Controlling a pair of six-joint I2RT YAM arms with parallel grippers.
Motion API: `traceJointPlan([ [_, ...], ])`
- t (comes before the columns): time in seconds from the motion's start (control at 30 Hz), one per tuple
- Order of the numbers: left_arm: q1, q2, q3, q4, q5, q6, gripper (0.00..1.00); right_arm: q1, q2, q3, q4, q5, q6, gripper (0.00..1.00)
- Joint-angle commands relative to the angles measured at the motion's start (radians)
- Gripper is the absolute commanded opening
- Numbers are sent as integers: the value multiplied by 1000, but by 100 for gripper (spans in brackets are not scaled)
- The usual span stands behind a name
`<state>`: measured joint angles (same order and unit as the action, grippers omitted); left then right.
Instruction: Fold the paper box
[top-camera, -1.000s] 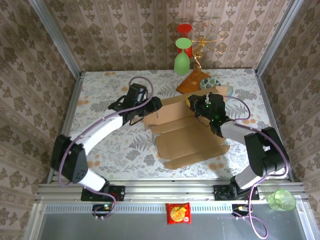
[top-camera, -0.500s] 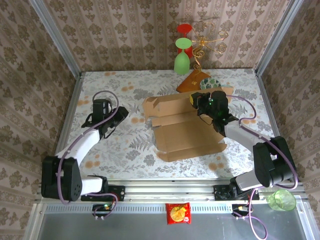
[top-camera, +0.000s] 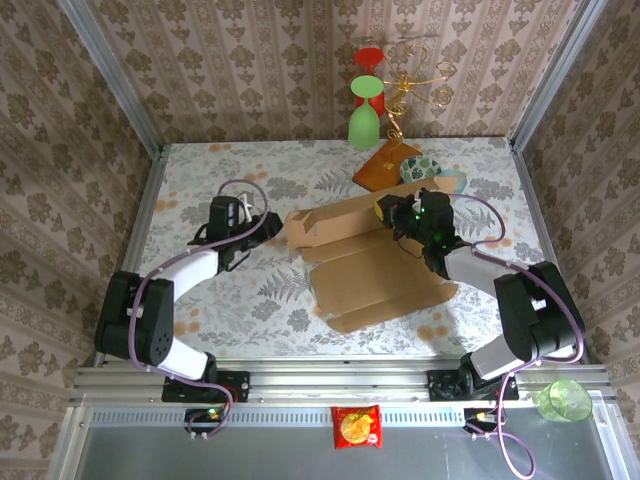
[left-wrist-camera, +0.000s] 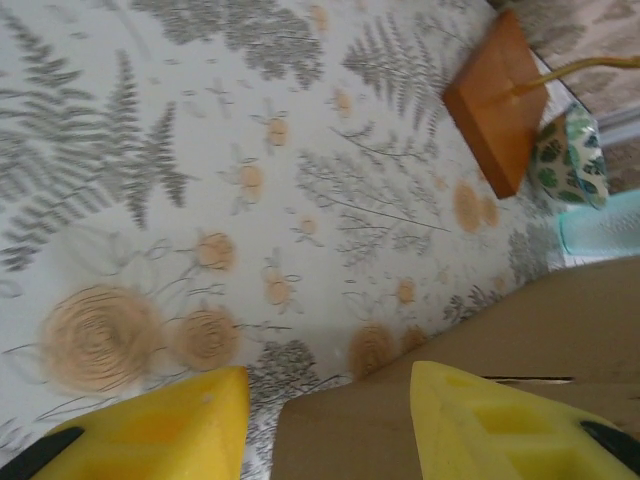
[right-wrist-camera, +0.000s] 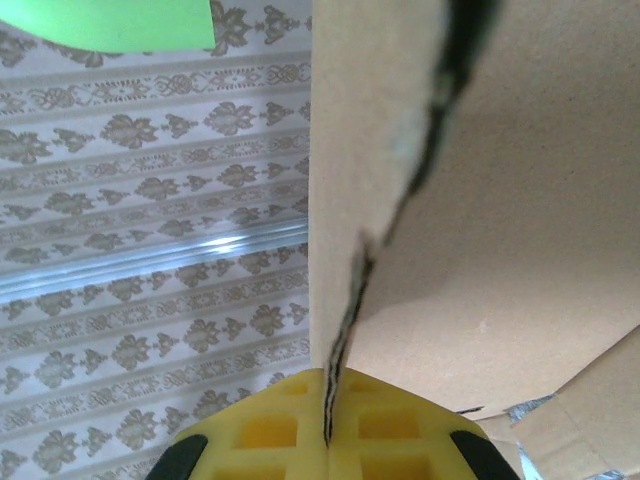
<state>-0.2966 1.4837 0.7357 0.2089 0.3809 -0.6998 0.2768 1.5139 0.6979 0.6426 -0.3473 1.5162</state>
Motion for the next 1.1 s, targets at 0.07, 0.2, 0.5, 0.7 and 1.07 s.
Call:
traceJointPlan([
  [0.07,-25,-10,-41,75,40,148,41,-20,-15,-33,-30,-84,-113,0],
  [0.2,-50,-13,-68,92,72,285,36,-54,-9,-45,-38,-118,-136,0],
  [0.5,-130,-52,-84,26,124,606,37,-77,23,16,-115,-201,-198,0],
  [0.7,-200,-71,-78,1,142,669,37,-81,37,12,-95,-206,-197,0],
  [1.07,-279,-96,-99,63,112,627,47,-86,51,24,-72,-205,-180,0],
])
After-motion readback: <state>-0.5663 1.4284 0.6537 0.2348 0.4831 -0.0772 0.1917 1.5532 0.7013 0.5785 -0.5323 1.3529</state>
